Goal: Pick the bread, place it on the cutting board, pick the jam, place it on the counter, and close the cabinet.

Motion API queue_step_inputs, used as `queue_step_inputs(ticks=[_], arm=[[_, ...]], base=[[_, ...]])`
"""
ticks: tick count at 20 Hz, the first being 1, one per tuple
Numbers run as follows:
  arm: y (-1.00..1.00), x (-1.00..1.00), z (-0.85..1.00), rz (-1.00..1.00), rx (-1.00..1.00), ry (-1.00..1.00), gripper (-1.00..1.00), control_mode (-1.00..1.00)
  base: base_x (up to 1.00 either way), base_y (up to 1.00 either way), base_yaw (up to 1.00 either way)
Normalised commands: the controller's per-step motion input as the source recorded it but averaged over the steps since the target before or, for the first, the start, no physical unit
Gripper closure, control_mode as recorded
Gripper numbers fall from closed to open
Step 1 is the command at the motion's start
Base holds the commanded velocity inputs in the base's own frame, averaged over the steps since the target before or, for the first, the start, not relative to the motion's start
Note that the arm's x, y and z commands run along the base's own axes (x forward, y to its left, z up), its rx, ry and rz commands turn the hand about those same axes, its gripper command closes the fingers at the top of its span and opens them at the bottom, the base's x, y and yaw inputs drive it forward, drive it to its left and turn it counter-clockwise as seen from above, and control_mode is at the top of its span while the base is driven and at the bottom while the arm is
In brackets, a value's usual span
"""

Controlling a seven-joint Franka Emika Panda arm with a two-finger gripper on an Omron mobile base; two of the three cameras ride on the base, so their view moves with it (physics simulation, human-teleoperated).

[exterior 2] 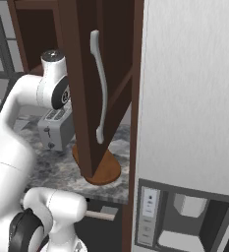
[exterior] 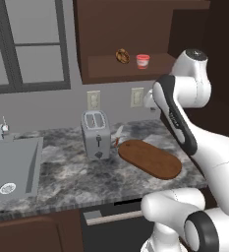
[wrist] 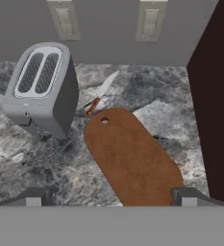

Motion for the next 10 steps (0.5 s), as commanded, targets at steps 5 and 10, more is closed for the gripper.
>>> queue_step_inputs(ticks=[5,10], arm=[[0.00,-0.03,0.28,0.02,0.00,-0.20,-1.00,-1.00],[0.00,0.00,0.37,0.00,0.00,-0.12,-1.00,-1.00]], base=[[0.00,0.00,0.00],[0.00,0.00,0.00]])
